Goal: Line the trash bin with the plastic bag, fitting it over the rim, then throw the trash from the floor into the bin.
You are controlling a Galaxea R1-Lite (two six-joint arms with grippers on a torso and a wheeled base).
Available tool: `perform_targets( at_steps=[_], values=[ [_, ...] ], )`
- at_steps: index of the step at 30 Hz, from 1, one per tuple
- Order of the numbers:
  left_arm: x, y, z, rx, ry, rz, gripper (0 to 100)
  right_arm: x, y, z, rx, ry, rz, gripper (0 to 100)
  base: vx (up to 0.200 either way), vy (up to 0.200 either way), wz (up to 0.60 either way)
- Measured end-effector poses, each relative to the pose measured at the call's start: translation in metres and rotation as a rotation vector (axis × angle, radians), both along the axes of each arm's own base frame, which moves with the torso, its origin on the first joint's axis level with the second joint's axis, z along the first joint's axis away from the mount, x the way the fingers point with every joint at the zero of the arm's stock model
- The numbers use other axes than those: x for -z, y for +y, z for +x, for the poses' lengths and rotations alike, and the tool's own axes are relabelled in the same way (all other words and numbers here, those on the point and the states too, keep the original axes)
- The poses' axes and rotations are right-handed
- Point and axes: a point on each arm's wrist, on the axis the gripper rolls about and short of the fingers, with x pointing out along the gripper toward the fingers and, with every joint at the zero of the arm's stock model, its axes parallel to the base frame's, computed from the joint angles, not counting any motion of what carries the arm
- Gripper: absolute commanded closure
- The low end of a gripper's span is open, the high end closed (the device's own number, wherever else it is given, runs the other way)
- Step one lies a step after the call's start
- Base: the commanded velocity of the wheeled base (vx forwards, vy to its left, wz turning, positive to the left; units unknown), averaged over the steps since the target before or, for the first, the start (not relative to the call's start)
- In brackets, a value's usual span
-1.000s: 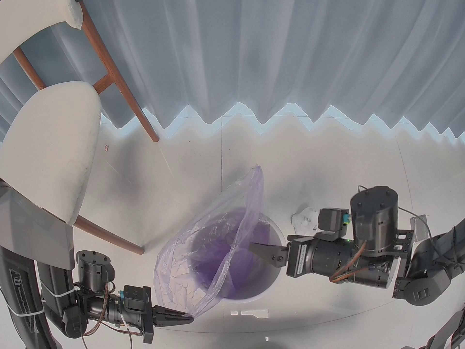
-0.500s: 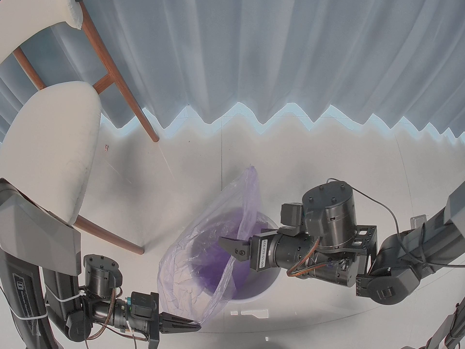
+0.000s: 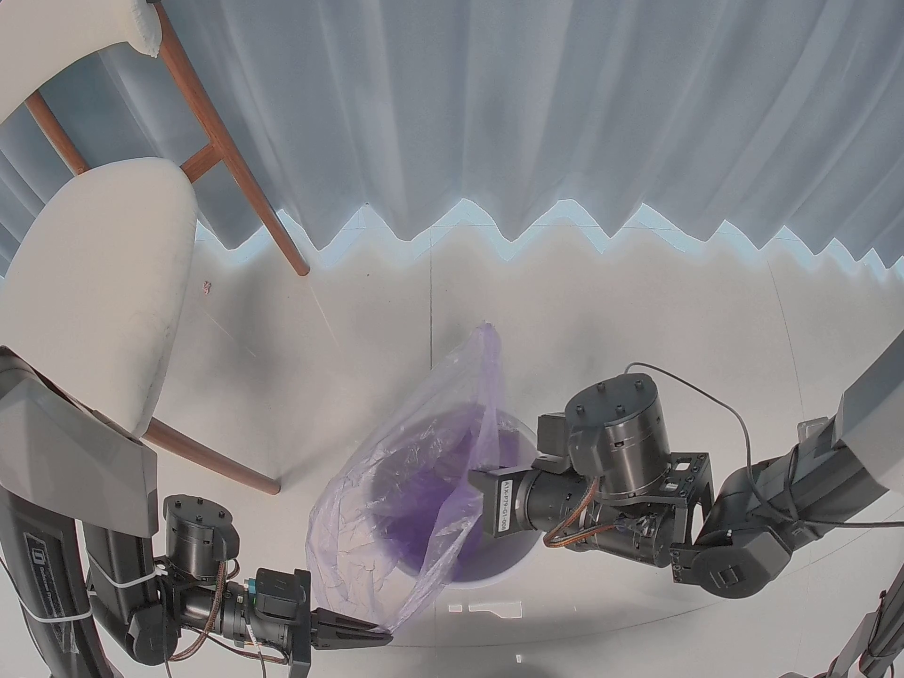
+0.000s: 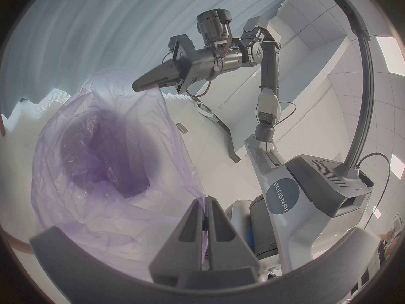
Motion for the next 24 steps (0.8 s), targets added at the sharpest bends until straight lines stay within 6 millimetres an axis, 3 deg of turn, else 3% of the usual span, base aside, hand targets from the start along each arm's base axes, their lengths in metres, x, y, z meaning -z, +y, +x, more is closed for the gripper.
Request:
perform_targets(
  at_steps=[10,17,24],
  values=[
    [0.001,0.001,0.001,-0.009,0.012,0.003,100,0.010,-0.043,0.008,0.145,0.018,-0.029,100,0.000,0.000,0.00],
    [0.002,0.000,0.000,-0.008,0.030,0.006,100,0.027,-0.078,-0.008,0.204,0.065,-0.058,100,0.000,0.000,0.00],
    [0.004,0.000,-0.001,-0.009,0.050,0.008,100,0.044,-0.094,-0.029,0.218,0.094,-0.063,100,0.000,0.000,0.00]
  ],
)
